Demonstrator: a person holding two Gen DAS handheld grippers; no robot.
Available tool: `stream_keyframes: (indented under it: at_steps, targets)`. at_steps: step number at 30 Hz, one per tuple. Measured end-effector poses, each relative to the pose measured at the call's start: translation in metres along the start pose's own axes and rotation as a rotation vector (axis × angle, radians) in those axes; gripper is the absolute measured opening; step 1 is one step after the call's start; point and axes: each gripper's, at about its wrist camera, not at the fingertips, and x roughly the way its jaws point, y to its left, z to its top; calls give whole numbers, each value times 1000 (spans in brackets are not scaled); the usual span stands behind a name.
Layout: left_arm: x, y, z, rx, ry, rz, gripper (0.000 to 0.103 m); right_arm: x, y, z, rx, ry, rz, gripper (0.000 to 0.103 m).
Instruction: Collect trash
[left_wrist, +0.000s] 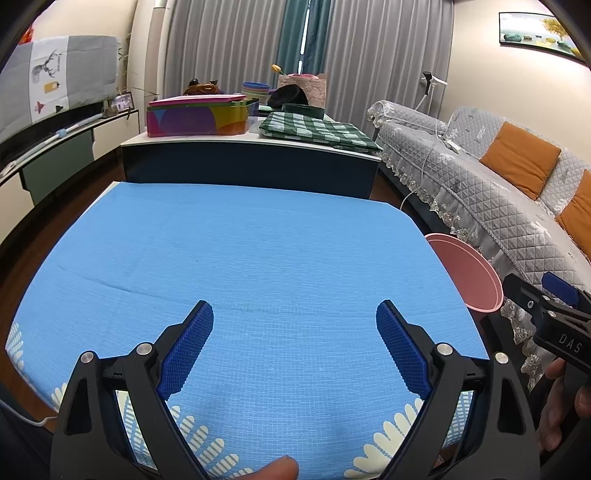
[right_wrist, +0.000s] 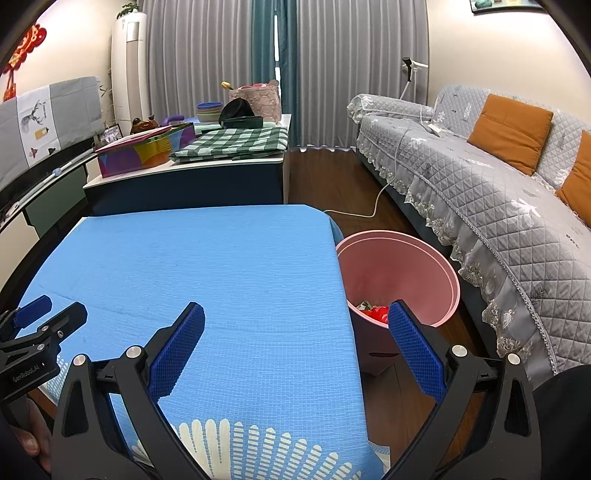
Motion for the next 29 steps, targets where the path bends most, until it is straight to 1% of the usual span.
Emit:
stream_keyframes:
  at_steps: [8,12,21,23,29]
  targets:
    - [1,-1,0,6,2,0,87,-1,2,0,-1,-2,-1,98]
    - [-3,0,1,11,-18,5,87,-1,2,1,0,-1,1,98]
    - [-3,0,0,22,-16,-6,87,0,4,2,-1,1,2,98]
    - [-4,0,0,21,-11,-3,89,0,4,2,0,2,2,98]
    - [-1,-1,1,25,-9,1,89,0,4,2,-1,2,2,98]
